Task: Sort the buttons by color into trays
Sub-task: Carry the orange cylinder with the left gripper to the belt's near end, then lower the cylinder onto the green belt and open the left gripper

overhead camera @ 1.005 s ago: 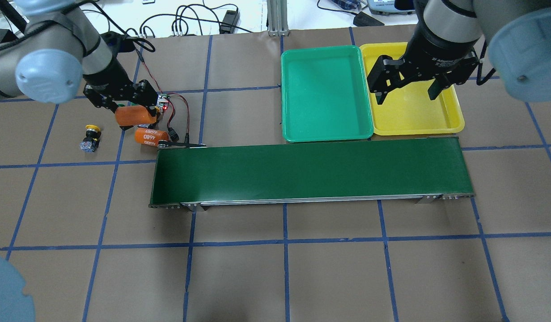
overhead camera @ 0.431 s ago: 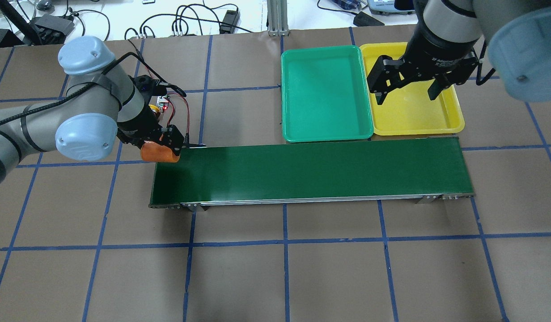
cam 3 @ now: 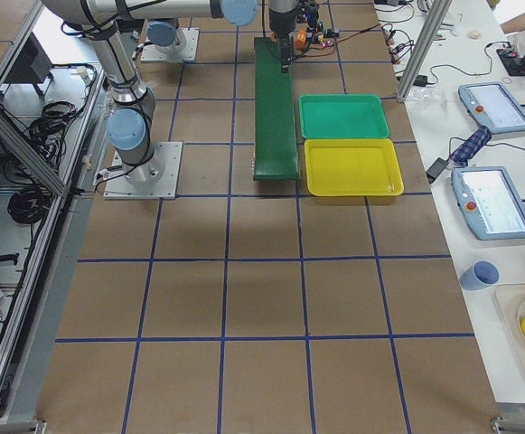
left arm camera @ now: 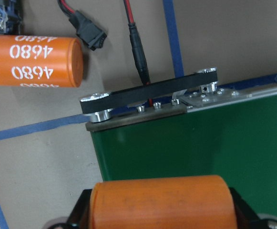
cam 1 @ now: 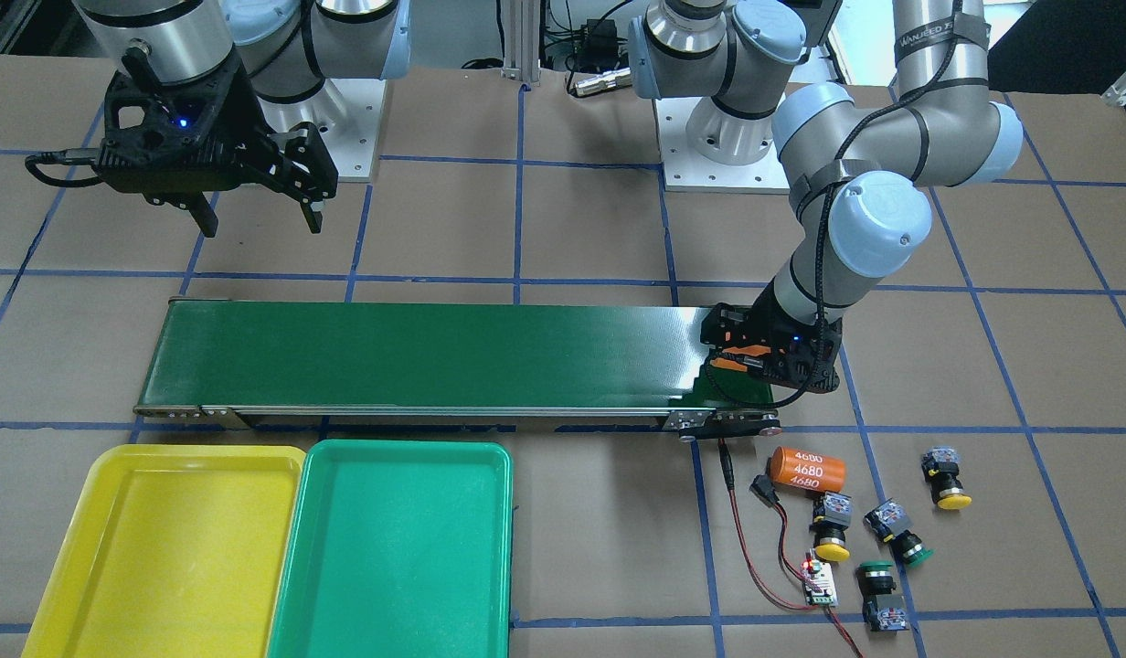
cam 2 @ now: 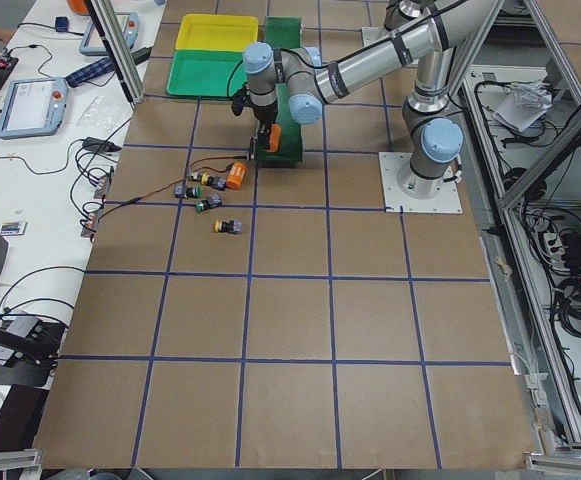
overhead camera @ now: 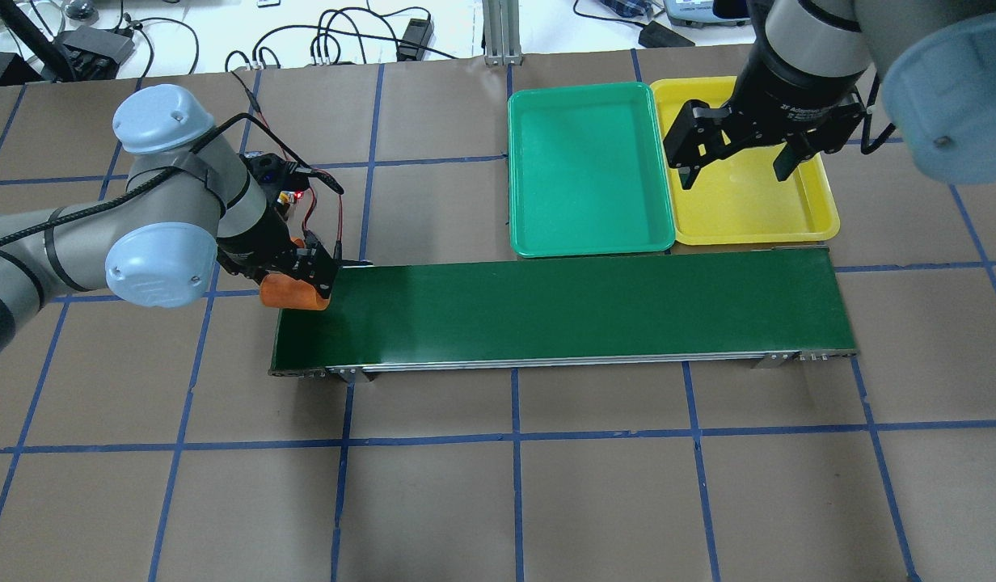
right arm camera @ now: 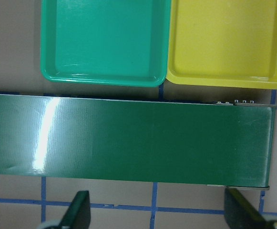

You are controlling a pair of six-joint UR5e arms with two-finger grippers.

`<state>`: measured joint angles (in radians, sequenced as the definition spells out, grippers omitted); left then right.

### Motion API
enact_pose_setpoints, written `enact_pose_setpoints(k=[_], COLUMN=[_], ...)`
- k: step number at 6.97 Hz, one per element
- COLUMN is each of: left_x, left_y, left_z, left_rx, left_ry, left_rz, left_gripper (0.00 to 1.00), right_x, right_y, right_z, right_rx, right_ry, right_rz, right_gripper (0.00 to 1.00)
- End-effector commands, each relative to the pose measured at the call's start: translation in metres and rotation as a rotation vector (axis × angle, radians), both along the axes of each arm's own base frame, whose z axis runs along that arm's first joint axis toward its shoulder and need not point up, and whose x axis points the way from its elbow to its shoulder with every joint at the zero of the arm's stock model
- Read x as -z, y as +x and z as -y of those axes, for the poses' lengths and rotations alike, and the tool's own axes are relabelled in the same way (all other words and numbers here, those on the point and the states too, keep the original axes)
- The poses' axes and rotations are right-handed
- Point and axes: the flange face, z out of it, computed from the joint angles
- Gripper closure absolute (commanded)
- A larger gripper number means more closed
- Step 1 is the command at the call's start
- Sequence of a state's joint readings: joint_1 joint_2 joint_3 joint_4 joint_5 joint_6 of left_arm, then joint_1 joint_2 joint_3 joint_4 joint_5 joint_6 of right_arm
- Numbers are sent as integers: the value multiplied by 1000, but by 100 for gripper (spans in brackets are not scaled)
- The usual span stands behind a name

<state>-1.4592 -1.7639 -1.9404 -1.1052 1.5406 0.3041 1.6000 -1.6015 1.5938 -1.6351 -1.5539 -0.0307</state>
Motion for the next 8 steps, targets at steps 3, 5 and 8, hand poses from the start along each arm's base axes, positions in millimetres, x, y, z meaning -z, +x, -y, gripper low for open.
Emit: enact_pose_setpoints(k=[3, 5, 8], left_x=[16, 10, -18], left_y=[-6, -7, -6], left_z=[-13, -14, -14], left_rx=[-10, -8, -8], left_ry=[37, 28, -24], left_rz=[-5, -1, 7], left_gripper=[37, 0, 0], right_x=[0, 0, 1], right_y=[-1, -2, -2], right_z=[0, 0, 0], right_rx=[2, -7, -7], right_ry=[1, 1, 3], right_rz=[-2, -8, -8], right_gripper=[0, 0, 0])
